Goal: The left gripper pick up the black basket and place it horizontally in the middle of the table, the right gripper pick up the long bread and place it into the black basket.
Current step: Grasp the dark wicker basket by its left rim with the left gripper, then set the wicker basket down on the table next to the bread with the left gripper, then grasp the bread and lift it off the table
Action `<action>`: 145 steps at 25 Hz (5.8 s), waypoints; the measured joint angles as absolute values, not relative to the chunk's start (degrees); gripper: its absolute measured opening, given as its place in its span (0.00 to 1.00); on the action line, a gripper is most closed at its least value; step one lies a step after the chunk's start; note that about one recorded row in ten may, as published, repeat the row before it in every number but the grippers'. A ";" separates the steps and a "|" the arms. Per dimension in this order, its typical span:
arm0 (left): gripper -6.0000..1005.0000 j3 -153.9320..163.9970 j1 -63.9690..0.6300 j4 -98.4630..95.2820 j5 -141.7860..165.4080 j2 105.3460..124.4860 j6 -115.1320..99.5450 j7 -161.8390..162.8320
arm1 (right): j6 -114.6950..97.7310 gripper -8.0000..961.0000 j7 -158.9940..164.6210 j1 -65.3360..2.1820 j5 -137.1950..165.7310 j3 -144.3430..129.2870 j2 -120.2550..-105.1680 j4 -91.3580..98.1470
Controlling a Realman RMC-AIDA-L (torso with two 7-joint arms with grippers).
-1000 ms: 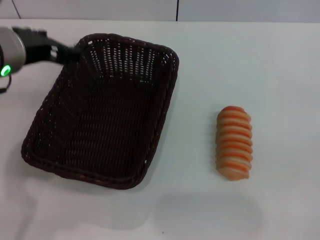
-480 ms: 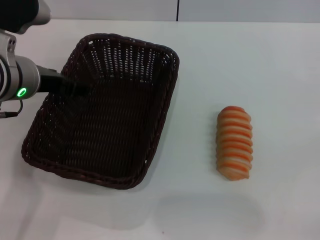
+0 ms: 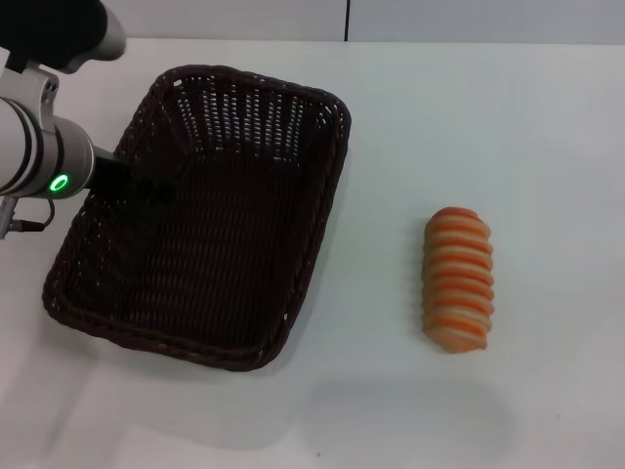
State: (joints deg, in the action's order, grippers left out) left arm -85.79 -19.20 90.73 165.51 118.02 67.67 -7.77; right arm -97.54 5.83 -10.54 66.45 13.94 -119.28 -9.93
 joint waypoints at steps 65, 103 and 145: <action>0.49 -109.36 -47.65 59.44 125.43 118.54 83.06 -81.05 | -99.85 0.79 6.05 -10.02 66.97 13.71 -119.44 -10.37; 0.76 -70.72 -11.67 31.06 143.46 118.54 -70.54 -1.23 | -99.67 0.76 4.57 -9.74 67.16 -19.72 -119.44 -12.83; 0.75 -64.83 -20.50 22.57 145.20 118.56 -69.95 -1.56 | -70.54 0.73 10.33 -23.71 85.58 -28.92 -119.49 -13.95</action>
State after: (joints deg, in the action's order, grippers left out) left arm -64.83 -20.50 22.57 145.20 118.56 -69.95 -1.56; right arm -70.54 10.33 -23.71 85.58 -28.92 -119.49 -13.95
